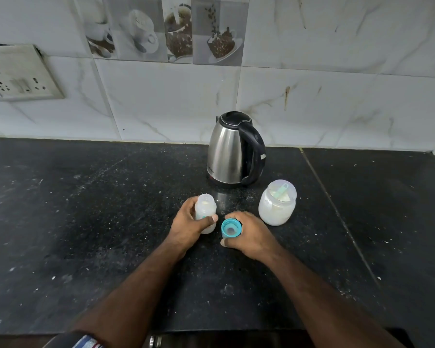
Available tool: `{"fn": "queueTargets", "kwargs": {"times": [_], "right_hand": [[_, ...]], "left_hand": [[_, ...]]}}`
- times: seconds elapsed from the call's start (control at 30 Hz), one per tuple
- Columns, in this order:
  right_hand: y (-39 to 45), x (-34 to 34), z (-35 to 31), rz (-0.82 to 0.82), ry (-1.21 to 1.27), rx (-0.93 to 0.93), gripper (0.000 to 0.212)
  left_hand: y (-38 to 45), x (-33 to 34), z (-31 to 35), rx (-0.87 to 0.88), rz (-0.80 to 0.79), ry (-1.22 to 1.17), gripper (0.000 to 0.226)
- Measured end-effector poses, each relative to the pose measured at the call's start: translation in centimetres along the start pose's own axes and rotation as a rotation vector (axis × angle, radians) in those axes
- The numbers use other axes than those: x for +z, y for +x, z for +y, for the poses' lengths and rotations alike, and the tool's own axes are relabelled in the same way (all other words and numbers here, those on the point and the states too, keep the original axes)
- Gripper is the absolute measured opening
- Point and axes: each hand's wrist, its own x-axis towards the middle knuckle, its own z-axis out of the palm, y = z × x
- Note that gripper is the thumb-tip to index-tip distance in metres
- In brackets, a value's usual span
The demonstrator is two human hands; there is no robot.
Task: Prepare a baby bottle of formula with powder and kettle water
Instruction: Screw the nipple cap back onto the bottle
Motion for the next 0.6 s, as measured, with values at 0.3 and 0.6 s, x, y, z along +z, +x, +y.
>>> {"fn": "queueTargets", "kwargs": {"times": [0.3, 0.6], "right_hand": [[-2.0, -2.5, 1.4, -0.126, -0.073, -0.094, 0.063], [-2.2, -4.7, 1.0, -0.064, 0.091, -0.115, 0.067]], "left_hand": [[-0.9, 2.9, -0.7, 0.014, -0.047, 0.064, 0.055], [-1.0, 3.1, -1.2, 0.014, -0.025, 0.144, 0.056]]}}
